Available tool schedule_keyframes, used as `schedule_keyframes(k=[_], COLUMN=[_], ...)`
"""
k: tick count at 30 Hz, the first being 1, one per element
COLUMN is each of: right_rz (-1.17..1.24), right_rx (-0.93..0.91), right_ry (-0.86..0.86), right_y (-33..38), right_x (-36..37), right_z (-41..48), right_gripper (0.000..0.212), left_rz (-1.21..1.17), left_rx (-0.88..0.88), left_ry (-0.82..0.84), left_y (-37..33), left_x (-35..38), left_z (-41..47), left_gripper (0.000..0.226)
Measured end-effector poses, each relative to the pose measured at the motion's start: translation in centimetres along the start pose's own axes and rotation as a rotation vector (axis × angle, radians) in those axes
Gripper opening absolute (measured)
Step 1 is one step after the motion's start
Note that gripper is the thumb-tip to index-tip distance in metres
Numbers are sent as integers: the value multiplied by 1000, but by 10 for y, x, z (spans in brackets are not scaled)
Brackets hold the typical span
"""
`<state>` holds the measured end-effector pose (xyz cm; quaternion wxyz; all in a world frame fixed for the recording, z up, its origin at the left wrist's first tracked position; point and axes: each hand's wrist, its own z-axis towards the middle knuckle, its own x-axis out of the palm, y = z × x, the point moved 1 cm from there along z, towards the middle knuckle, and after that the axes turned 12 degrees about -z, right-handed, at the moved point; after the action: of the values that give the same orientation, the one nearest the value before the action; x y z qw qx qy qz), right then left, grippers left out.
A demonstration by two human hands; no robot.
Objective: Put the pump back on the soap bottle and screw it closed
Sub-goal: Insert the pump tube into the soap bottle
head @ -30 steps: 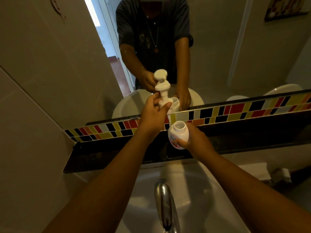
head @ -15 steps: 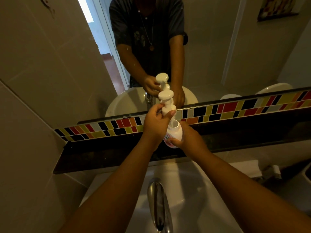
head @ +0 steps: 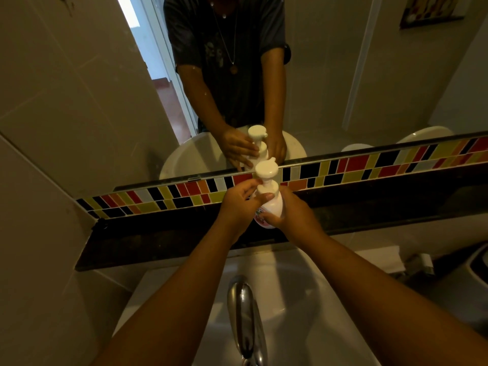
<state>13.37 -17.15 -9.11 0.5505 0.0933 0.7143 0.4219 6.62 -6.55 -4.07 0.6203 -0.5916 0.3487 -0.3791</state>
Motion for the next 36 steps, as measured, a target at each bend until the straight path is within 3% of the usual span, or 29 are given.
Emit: schedule_keyframes(k=[8, 13, 18, 23, 26, 31, 36], right_rz=[135, -47, 92, 67, 57, 73, 85], right_rx=[17, -120, -50, -70, -78, -71, -57], right_ry=[33, -2, 35, 60, 75, 92, 89], right_y=[7, 7, 15, 16, 18, 19, 19], right_x=[-2, -22, -22, -31, -34, -36, -35], right_z=[-7, -13, -17, -21, -21, -21, -22], right_gripper=[80, 65, 70, 69, 70, 73, 73], left_rz=[159, 150, 205, 246, 171, 148, 183], left_rx=[-9, -75, -114, -96, -66, -2, 35], left_ry=[154, 277, 248, 184, 146, 112, 157], left_y=[-6, -14, -20, -19, -15, -8, -5], left_x=[-15, -14, 4, 4, -3, -26, -12], left_z=[12, 13, 19, 18, 14, 6, 5], left_gripper=[38, 58, 62, 70, 65, 37, 50])
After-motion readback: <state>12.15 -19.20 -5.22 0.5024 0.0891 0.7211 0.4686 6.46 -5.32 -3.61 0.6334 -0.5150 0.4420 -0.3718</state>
